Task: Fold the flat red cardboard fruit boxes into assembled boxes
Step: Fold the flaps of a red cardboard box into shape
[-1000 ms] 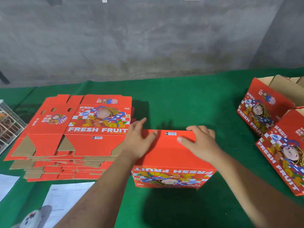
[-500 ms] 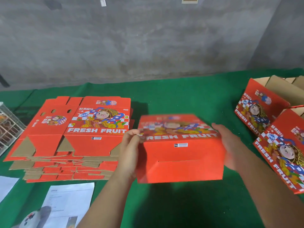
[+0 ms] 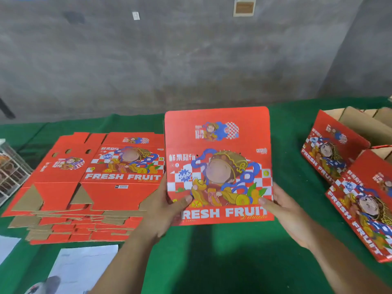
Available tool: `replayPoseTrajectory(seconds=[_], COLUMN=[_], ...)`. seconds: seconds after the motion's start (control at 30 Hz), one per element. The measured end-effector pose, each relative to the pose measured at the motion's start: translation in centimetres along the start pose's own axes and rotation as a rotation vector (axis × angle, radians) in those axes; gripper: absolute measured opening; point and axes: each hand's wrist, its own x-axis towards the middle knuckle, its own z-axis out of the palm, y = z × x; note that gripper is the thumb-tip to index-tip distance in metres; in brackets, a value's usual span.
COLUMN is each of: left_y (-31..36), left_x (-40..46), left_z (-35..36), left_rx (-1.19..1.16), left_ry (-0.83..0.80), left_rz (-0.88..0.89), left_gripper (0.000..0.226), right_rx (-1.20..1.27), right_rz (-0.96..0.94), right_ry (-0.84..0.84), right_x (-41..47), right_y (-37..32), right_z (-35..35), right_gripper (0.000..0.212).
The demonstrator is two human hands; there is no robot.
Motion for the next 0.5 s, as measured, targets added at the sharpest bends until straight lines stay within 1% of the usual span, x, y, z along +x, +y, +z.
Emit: replayPoseTrajectory(seconds=[0.03, 0.1, 0.13, 0.17, 0.23, 0.27, 0.3, 0.37, 0.4, 0.43, 0.5], left_y=[-0.6, -1.3, -1.8, -2.0, -2.6, -3.1, -3.6, -4.6, -5.1, -5.4, -5.7], left_x=[0.2, 0.6, 0.9, 1.1, 1.5, 1.6, 1.7, 1.6, 1.6, 1.6, 1.9], left_z=[0.0, 0.2, 0.4, 0.5, 0.8, 1.0, 1.3, 2.0, 2.4, 2.9, 3.5], left_rx=[0.019, 0.127, 0.151, 0.128, 0.012, -0.007, 0.035, 0.121, 0.159, 0.195, 0.202], left_ry=[0.013, 0.048, 0.036, 0.013, -0.026, -0.053, -0.088, -0.154, -0.173, -0.156, -0.061], left_rz=[0.002, 0.0, 0.009, 0.008, 0.02, 0.043, 0.048, -0.003, -0.014, -0.017, -0.011], left_gripper=[0.052, 0.047, 0.044, 0.047, 0.071, 0.08, 0.085, 0.087, 0.085, 0.077, 0.048], right_rx=[-0.033, -0.075, -0.093, -0.118, -0.169, -0.166, -0.139, -0.059, -0.039, -0.039, -0.045], right_rz=[-0.008, 0.02, 0.045, 0.074, 0.142, 0.172, 0.21, 0.307, 0.339, 0.348, 0.334], right_ry=[0.05, 0.208, 0.28, 0.336, 0.401, 0.416, 0.425, 0.426, 0.436, 0.456, 0.484], right_x=[0.2, 0.9, 1.4, 1.8, 2.7, 3.0, 3.2, 3.4, 3.4, 3.5, 3.6], right_y=[0.1, 0.3, 0.5, 0.6, 1.4, 2.1, 2.7, 4.0, 4.6, 5.1, 5.6], right_z=[0.0, -0.1, -0.1, 0.0, 0.3, 0.4, 0.7, 1.3, 1.6, 1.7, 1.8], right_gripper=[0.051, 0.055, 0.054, 0.052, 0.05, 0.047, 0.045, 0.044, 0.045, 0.045, 0.041])
